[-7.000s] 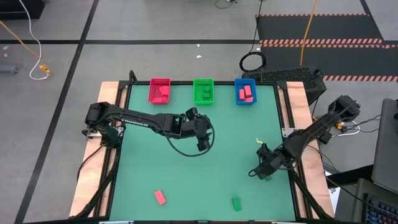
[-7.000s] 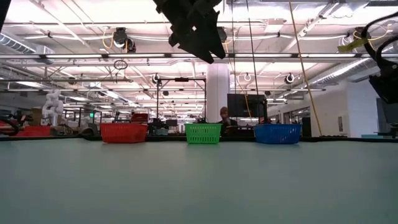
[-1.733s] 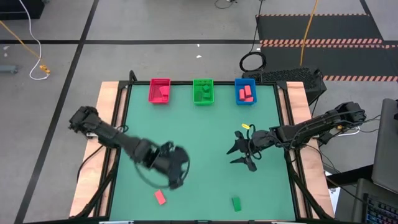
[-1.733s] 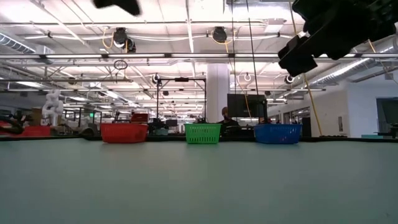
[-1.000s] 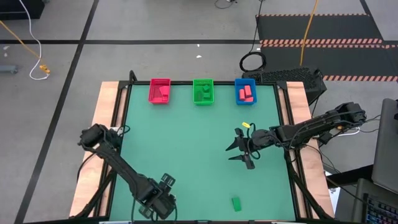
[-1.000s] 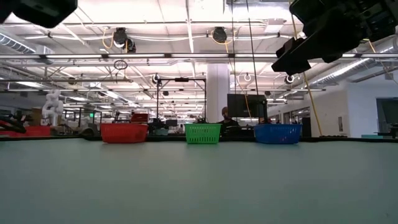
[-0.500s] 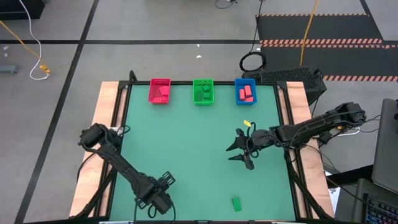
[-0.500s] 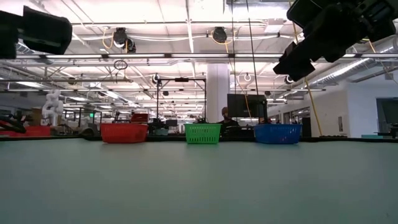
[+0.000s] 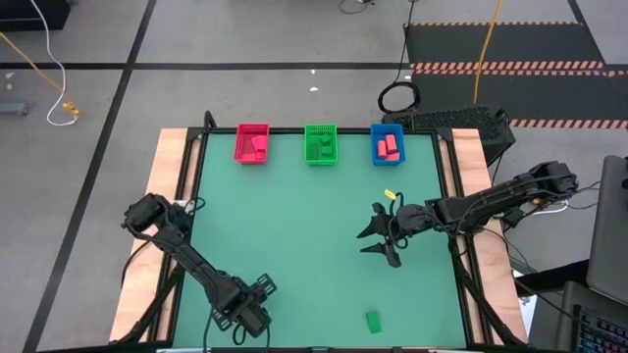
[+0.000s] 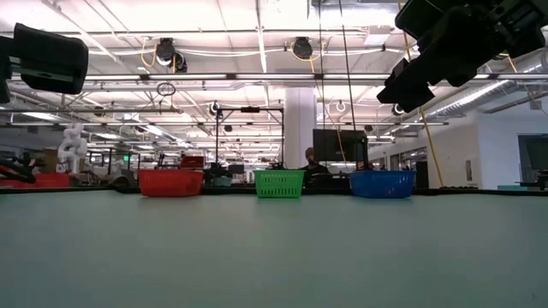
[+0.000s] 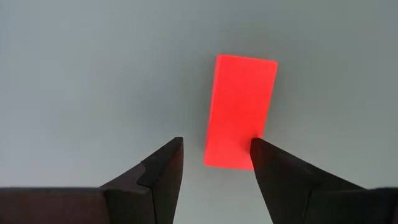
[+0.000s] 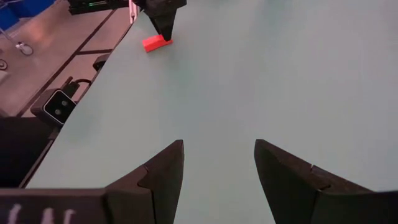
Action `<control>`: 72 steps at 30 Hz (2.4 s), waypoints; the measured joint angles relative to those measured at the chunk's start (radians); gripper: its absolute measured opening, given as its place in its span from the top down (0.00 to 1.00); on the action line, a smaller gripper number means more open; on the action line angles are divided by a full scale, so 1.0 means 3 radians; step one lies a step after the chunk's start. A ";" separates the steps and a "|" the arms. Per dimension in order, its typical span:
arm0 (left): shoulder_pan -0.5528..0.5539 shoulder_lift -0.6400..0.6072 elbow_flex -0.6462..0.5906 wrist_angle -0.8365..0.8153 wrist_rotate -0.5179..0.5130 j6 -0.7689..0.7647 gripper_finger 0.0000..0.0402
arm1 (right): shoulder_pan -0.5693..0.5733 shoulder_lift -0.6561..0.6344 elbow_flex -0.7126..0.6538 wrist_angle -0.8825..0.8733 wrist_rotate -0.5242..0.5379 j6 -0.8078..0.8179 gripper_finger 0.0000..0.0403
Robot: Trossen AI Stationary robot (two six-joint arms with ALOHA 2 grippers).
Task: Sort & place blocks by color
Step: Put the orange block into the blue basket
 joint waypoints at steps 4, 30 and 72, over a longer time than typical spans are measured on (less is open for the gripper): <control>-0.0005 0.0002 0.0009 -0.0016 0.0016 -0.0008 0.52 | 0.0000 0.0000 0.0000 -0.0006 0.0000 -0.0006 0.52; -0.0086 0.0279 0.0161 -0.0010 0.0042 0.0049 0.52 | 0.0001 0.0000 0.0000 -0.0022 -0.0006 -0.0008 0.52; 0.3152 -0.1104 0.0245 0.0499 -0.0585 -0.0336 0.68 | -0.0414 -0.0139 -0.0003 0.0295 0.3349 -0.1058 0.52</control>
